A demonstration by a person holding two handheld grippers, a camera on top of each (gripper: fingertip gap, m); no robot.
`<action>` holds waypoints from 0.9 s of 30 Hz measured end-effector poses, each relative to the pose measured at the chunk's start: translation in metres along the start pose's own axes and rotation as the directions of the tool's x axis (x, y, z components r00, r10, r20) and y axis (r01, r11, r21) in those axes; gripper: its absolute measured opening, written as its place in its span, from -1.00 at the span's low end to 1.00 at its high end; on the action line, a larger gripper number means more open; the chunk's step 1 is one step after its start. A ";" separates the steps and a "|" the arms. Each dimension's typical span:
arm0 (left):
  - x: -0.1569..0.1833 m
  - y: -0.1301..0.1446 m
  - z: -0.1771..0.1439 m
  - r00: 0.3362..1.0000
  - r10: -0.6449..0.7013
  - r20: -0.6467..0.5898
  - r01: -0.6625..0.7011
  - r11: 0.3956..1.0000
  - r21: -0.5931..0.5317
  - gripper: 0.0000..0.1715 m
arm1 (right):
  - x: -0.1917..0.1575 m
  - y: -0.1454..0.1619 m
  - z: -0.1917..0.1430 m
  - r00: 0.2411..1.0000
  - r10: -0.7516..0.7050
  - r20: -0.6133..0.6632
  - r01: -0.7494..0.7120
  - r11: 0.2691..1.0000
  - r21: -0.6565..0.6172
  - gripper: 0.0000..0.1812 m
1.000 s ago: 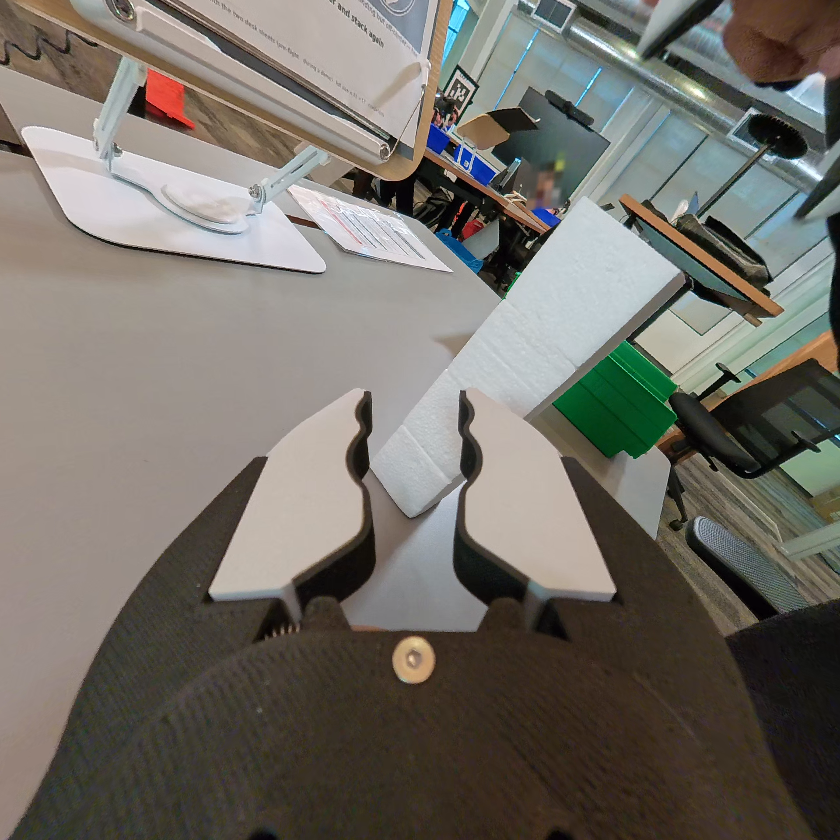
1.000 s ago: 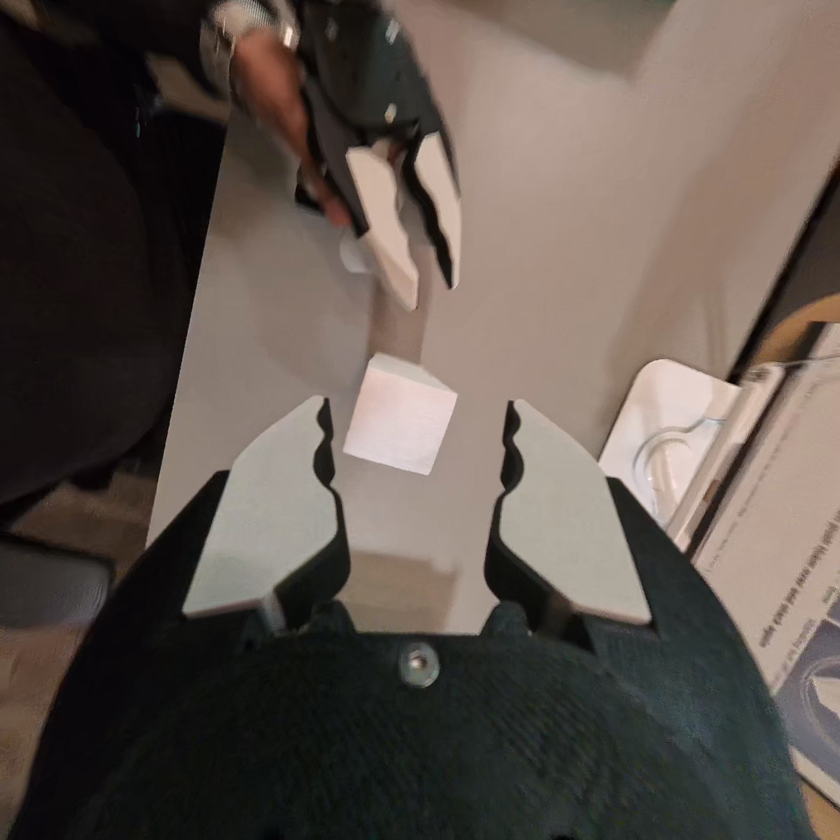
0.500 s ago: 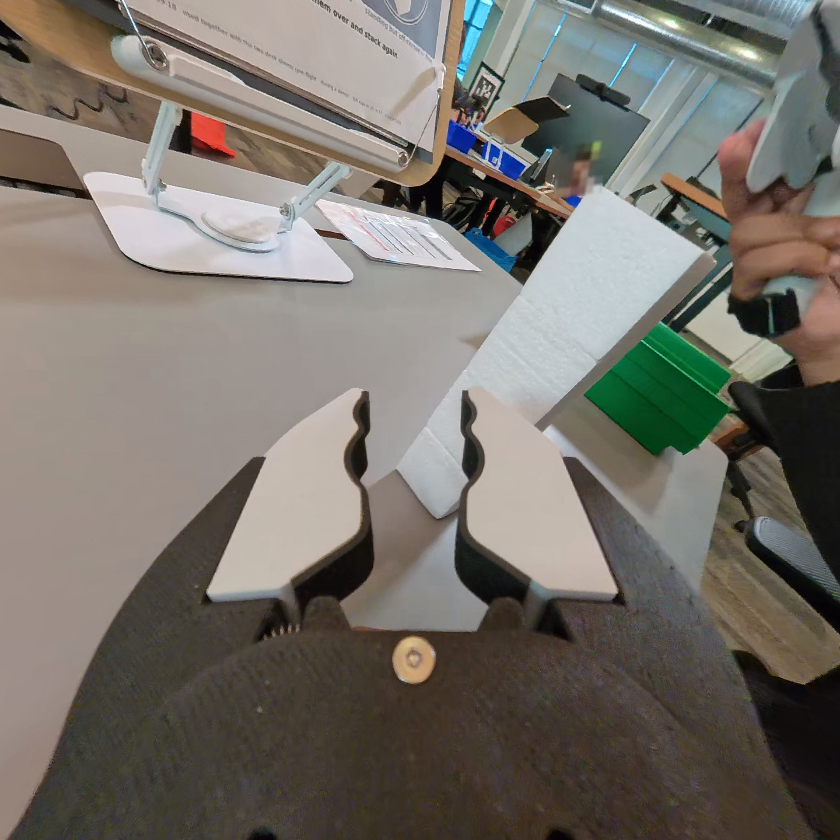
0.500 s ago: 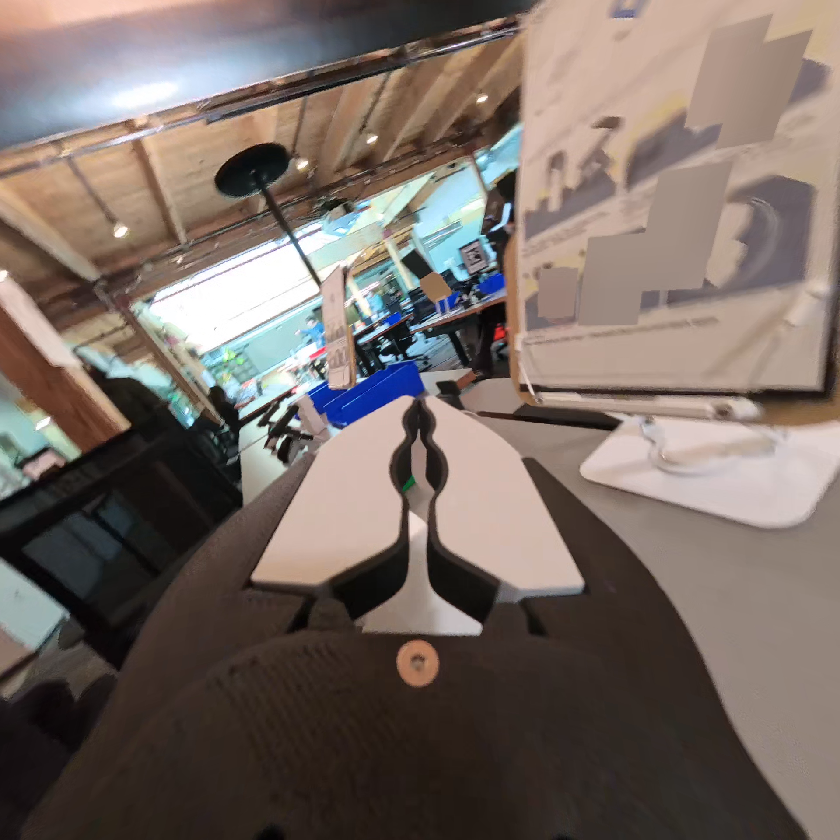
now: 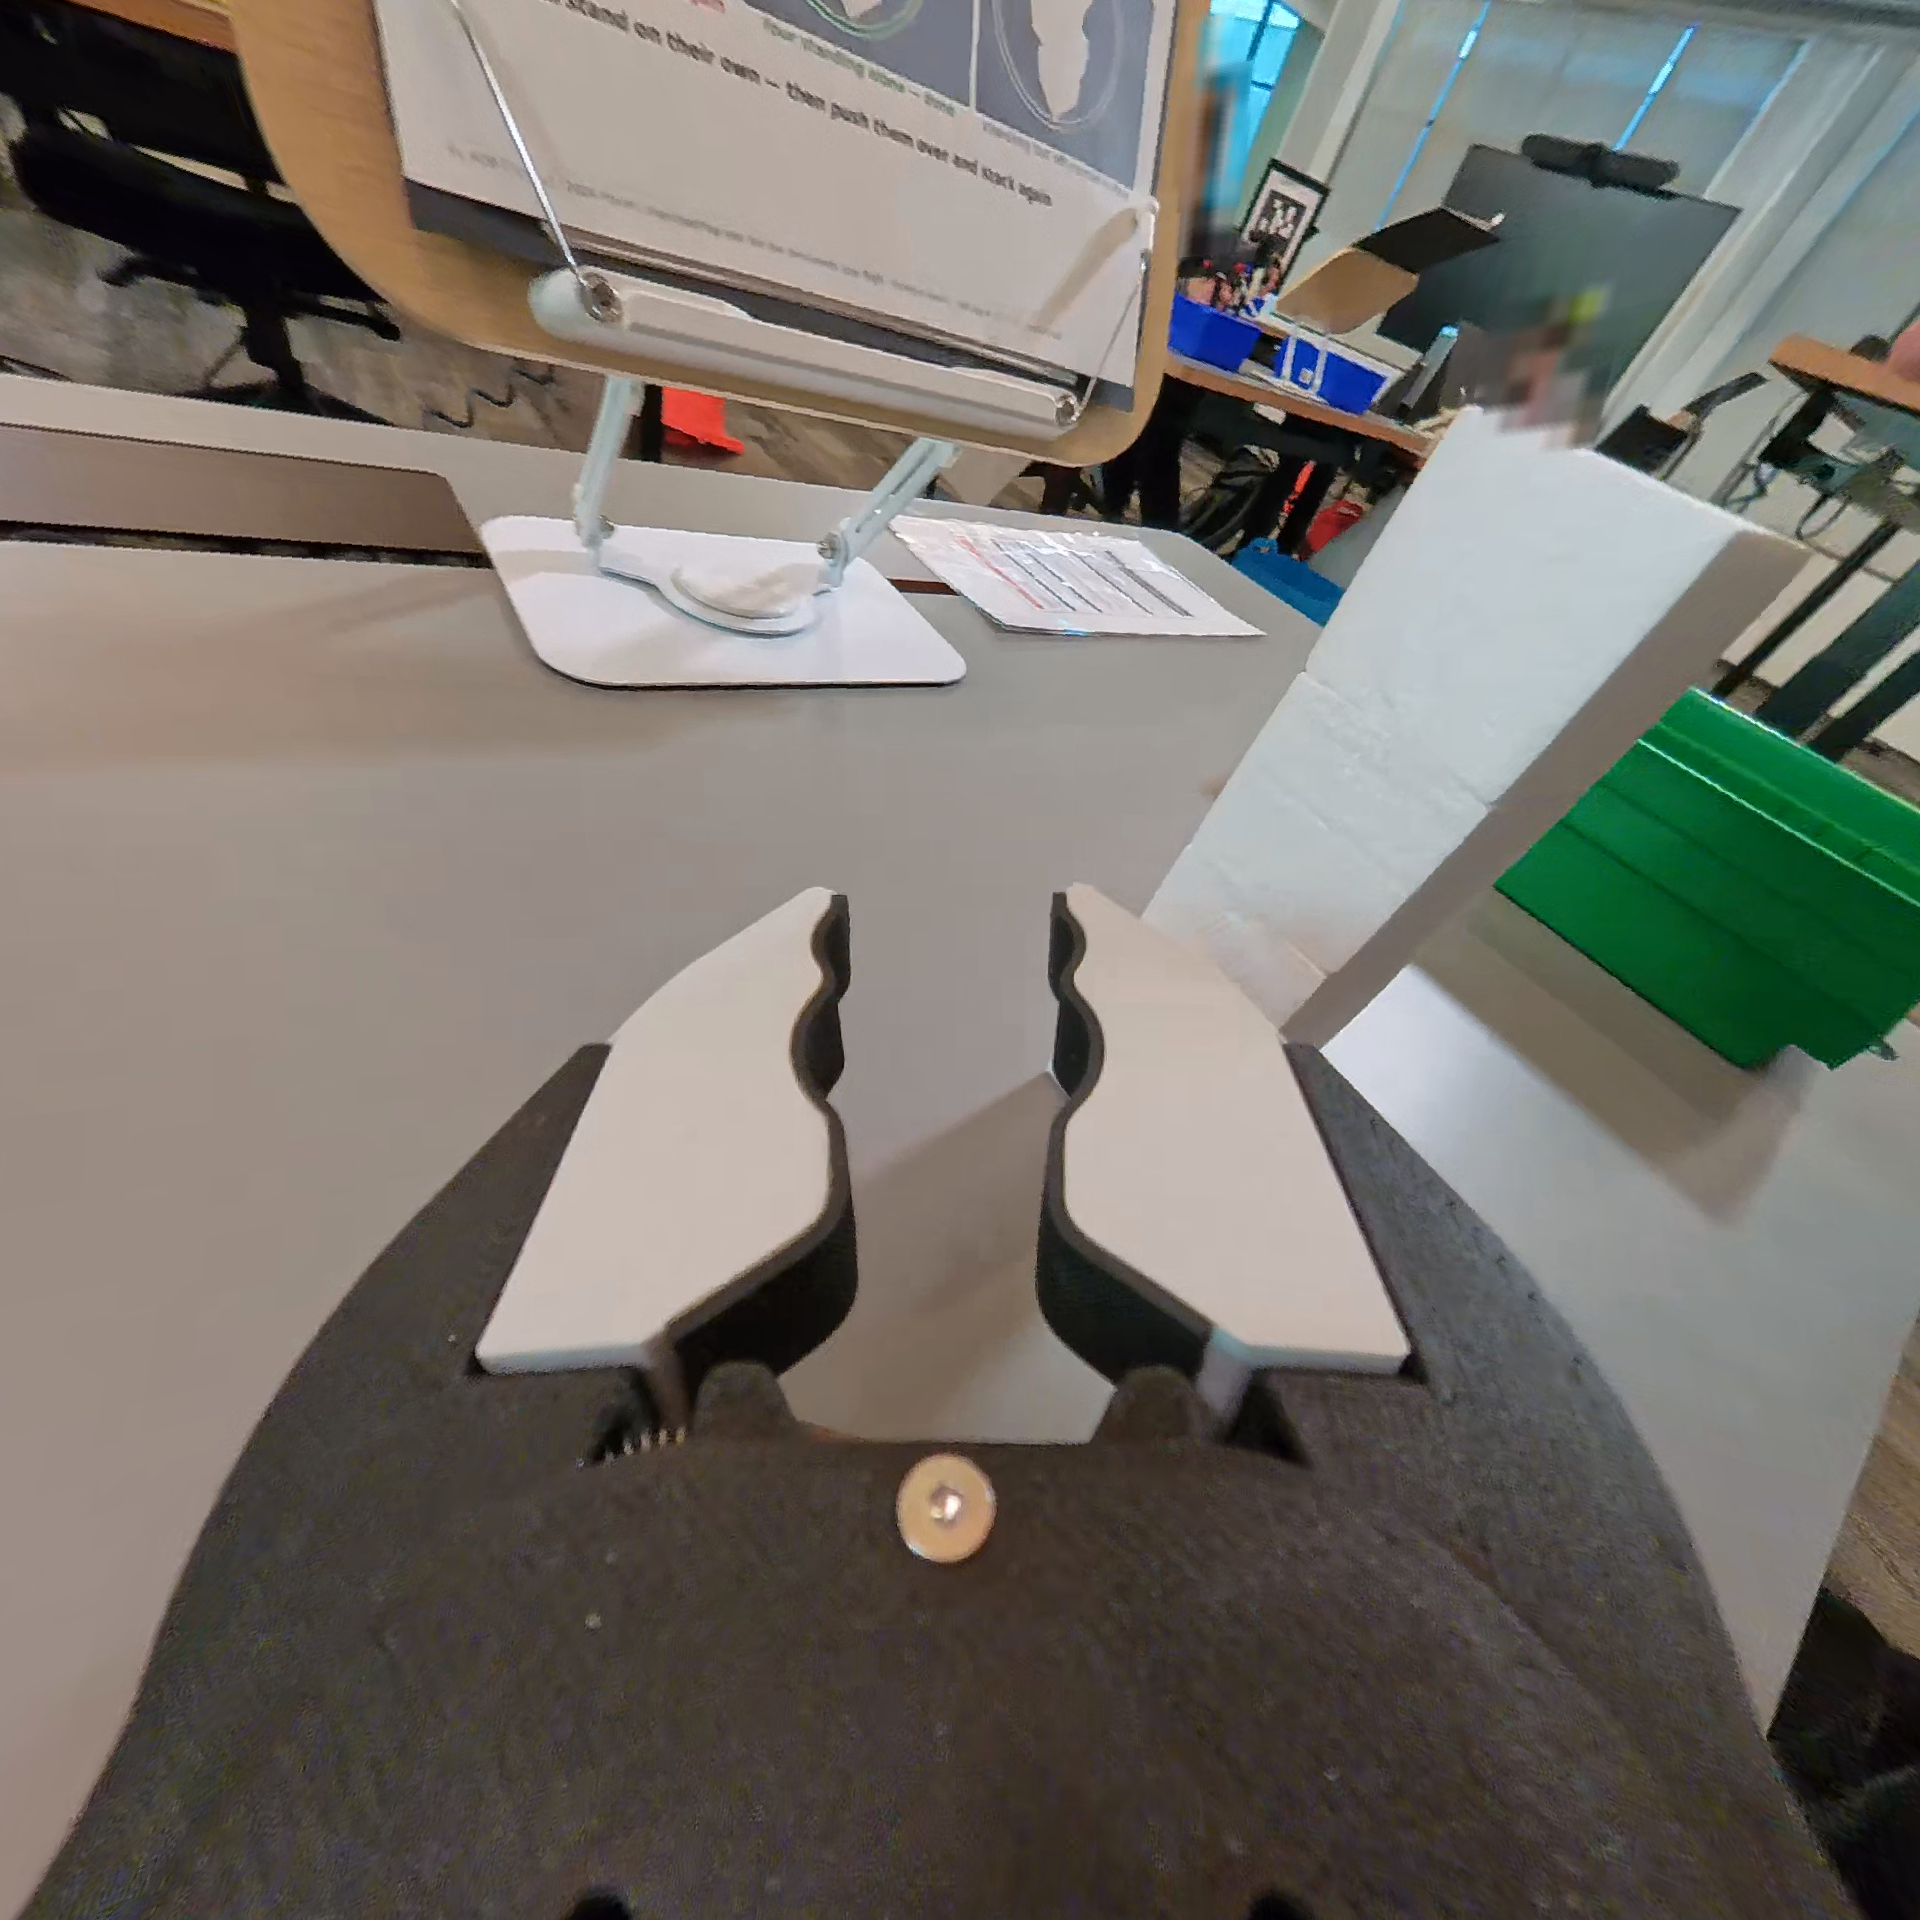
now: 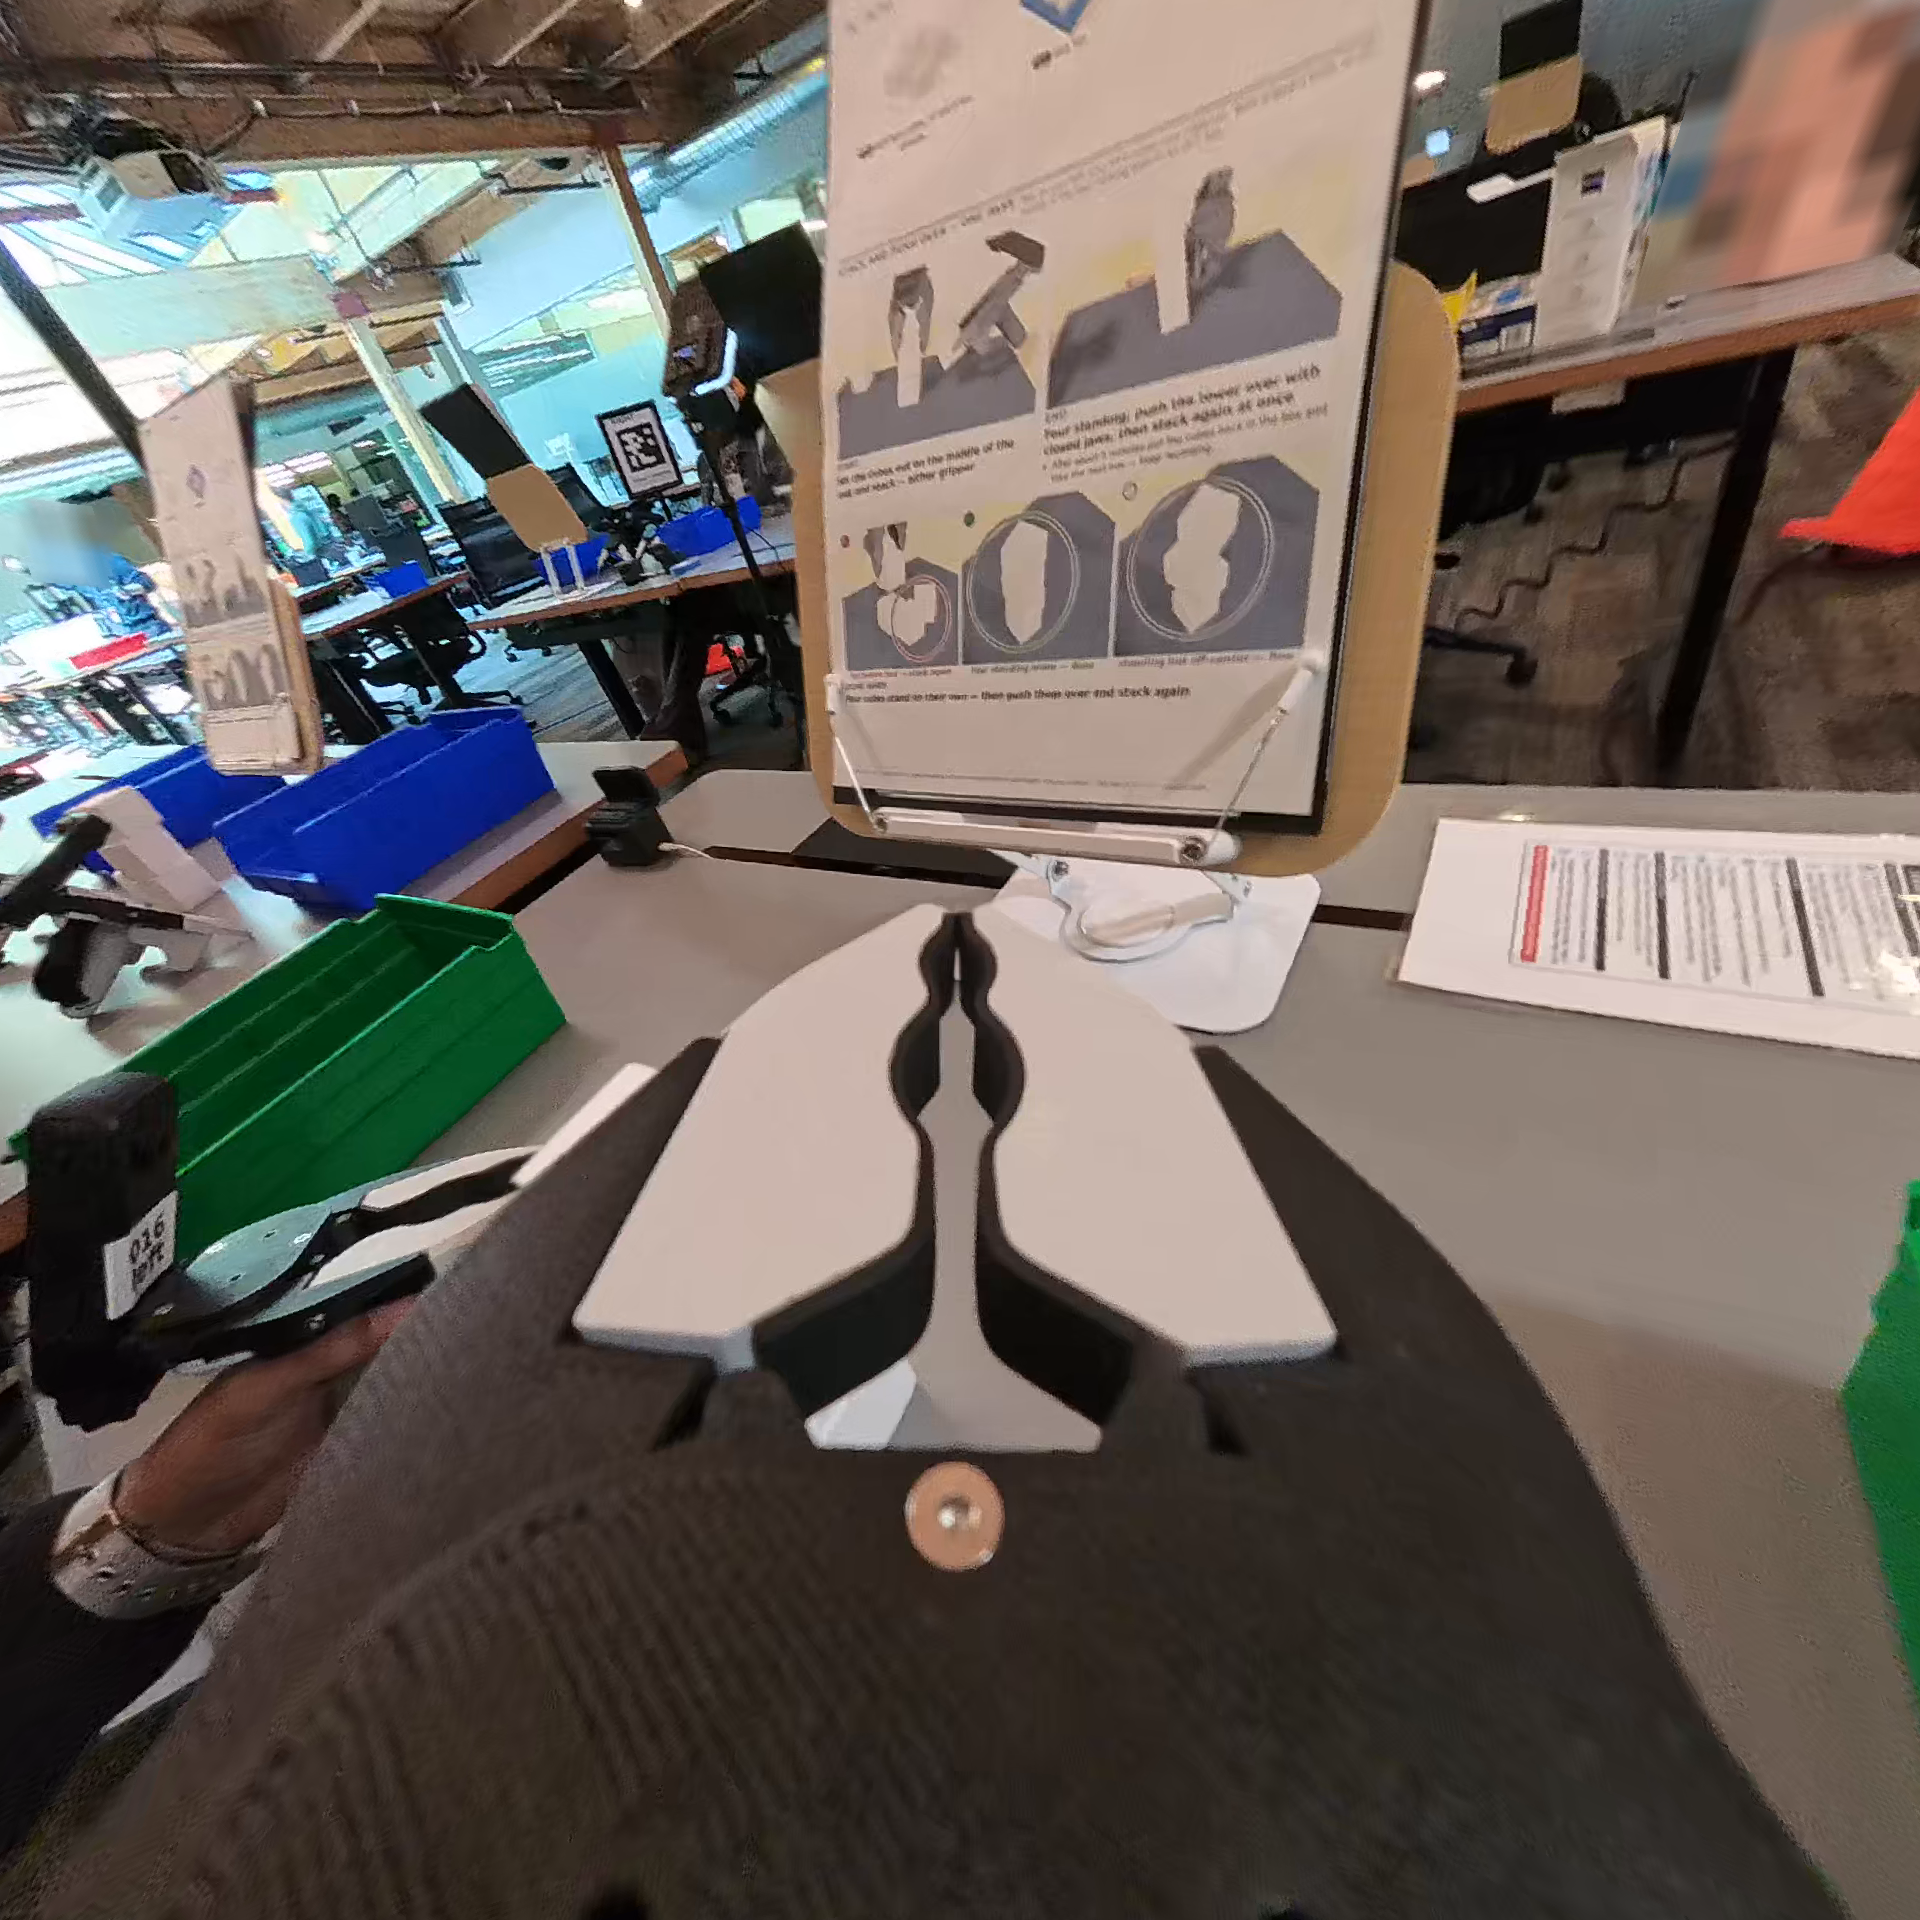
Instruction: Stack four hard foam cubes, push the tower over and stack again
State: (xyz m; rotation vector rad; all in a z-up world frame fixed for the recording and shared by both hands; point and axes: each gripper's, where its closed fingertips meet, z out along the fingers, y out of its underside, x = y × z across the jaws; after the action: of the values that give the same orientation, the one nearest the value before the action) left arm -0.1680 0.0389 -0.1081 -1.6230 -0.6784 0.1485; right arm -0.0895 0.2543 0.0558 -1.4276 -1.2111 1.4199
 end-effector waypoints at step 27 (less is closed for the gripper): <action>0.007 0.004 -0.018 0.999 0.029 0.021 -0.029 1.000 0.004 -0.63 | 0.037 0.206 0.034 0.989 0.093 -0.118 -0.142 0.835 -0.531 -1.00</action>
State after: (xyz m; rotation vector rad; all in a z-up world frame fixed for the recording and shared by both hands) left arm -0.1527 0.0265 -0.1070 -1.6302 -0.6699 0.1880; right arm -0.1046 0.2350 -0.1545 -1.9528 -1.5665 1.1171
